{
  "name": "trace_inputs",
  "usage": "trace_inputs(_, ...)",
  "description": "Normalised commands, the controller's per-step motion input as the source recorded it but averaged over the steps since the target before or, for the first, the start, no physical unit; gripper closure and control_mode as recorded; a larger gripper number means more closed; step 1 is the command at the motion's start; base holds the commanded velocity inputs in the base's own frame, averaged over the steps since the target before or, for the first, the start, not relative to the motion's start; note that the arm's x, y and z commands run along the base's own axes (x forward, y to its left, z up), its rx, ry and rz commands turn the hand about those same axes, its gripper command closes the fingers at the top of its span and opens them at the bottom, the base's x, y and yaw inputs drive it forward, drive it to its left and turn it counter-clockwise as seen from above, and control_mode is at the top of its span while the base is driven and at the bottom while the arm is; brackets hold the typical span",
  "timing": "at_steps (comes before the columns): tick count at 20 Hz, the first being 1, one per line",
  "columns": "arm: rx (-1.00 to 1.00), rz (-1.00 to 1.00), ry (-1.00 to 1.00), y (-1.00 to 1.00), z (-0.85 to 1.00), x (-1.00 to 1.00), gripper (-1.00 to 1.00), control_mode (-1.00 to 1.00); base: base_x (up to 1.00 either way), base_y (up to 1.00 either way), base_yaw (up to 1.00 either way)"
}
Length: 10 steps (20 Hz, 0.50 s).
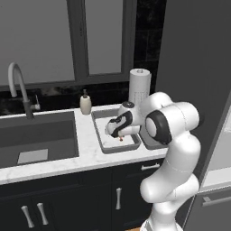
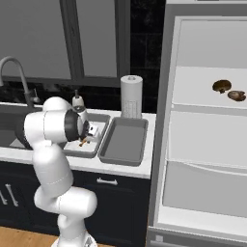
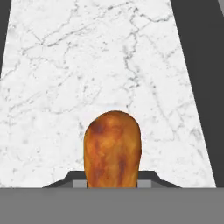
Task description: Place one mushroom and one chicken drumstick in each tupperware on the nearby counter, to pack two identical lunches.
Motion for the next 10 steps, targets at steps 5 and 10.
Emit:
trace_inputs(5, 0.00, 0.00, 0.00, 0.00, -0.06, -0.07, -1.00, -1.00, 0.00, 0.00, 0.00)
trace_inputs(10, 0.00, 0.03, -0.04, 0.00, 0.75, -0.56, -1.00, -1.00, 0.00, 0.00, 0.00)
